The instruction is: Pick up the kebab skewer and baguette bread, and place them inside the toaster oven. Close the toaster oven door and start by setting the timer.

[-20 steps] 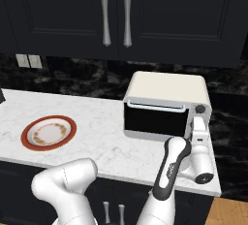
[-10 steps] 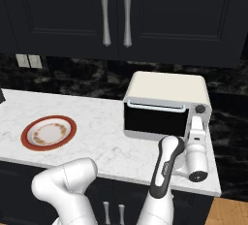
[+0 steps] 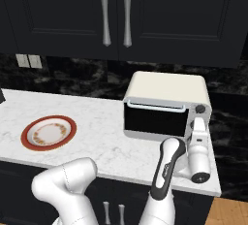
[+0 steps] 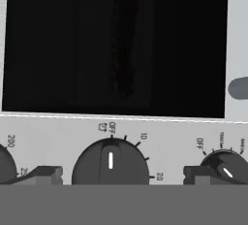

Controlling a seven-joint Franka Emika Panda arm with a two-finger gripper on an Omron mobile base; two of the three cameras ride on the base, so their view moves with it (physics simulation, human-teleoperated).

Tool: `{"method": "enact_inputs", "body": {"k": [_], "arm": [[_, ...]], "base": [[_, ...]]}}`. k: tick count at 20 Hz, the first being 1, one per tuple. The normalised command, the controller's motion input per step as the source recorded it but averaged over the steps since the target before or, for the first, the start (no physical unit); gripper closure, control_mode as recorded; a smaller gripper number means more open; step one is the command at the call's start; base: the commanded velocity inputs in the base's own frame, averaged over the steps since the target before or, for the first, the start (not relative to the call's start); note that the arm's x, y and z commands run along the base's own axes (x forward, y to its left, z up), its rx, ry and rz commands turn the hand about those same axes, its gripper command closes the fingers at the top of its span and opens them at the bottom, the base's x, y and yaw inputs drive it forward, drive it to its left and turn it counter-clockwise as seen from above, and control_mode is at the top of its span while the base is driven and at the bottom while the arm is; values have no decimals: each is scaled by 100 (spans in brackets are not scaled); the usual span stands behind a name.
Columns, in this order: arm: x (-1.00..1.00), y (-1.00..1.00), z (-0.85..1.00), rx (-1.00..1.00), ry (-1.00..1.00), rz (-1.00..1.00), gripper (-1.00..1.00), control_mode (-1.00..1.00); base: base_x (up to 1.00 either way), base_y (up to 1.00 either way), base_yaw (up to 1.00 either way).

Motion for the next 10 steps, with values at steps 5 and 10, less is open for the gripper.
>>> {"method": "enact_inputs", "body": {"k": [5,10], "arm": [[0,0,-5,0,0,0,-100,-100],[3,0,-1,0,0,0,-100,-100]], "base": [[0,0,0],[0,0,0]]}}
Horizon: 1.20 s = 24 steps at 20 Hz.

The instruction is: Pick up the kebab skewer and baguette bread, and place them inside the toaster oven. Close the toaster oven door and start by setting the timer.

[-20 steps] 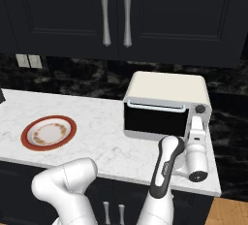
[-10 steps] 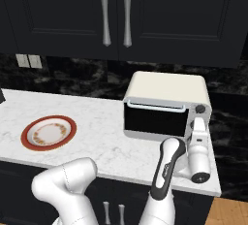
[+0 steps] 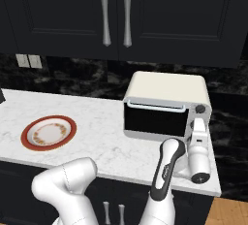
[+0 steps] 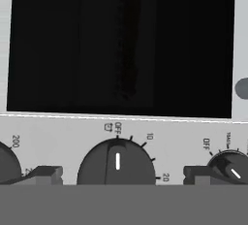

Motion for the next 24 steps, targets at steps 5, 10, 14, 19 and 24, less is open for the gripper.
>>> {"method": "enact_inputs", "body": {"k": [5,10,14,19,24], "arm": [[14,0,-1,0,0,0,-100,-100],[8,0,-4,0,0,0,-100,-100],[2,0,-4,0,0,0,-100,-100],[1,0,-1,0,0,0,-100,-100],[0,0,0,0,0,0,-100,-100]], "base": [[0,0,0],[0,0,0],[0,0,0],[0,0,0],[0,0,0]]}}
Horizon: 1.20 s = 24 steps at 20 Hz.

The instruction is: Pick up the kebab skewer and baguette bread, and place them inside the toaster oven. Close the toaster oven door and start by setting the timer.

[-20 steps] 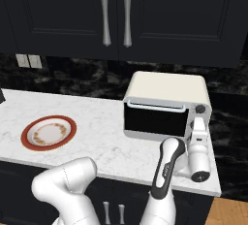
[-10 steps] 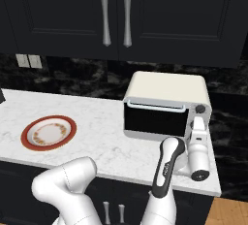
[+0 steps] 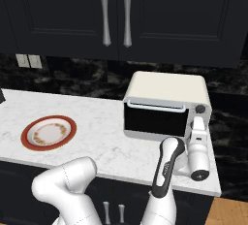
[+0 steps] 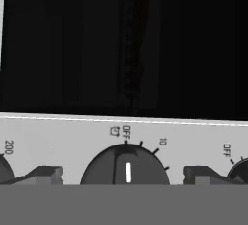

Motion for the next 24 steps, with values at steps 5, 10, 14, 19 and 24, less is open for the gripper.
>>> {"method": "enact_inputs", "body": {"k": [5,10,14,19,24], "arm": [[8,0,0,0,0,0,100,-100],[4,0,0,0,0,0,100,-100],[0,0,0,0,0,0,100,-100],[-5,-2,3,0,0,0,100,-100],[-22,-2,5,0,0,0,100,-100]], "base": [[0,0,0],[0,0,0],[0,0,0],[0,0,0],[0,0,0]]}}
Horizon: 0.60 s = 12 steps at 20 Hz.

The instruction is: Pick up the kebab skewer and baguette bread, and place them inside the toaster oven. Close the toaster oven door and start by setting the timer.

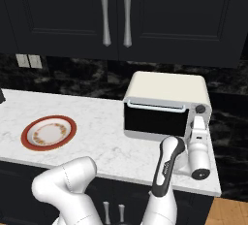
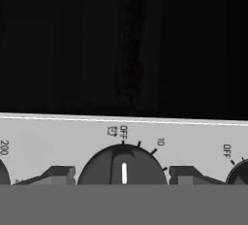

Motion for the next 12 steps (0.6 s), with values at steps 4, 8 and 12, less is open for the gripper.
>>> {"method": "enact_inputs", "body": {"k": [4,8,12], "arm": [[-27,0,9,0,0,0,100,-100],[-2,0,14,4,2,-2,100,-100],[0,0,18,11,6,-6,100,-100]], "base": [[0,0,0],[0,0,0],[0,0,0]]}}
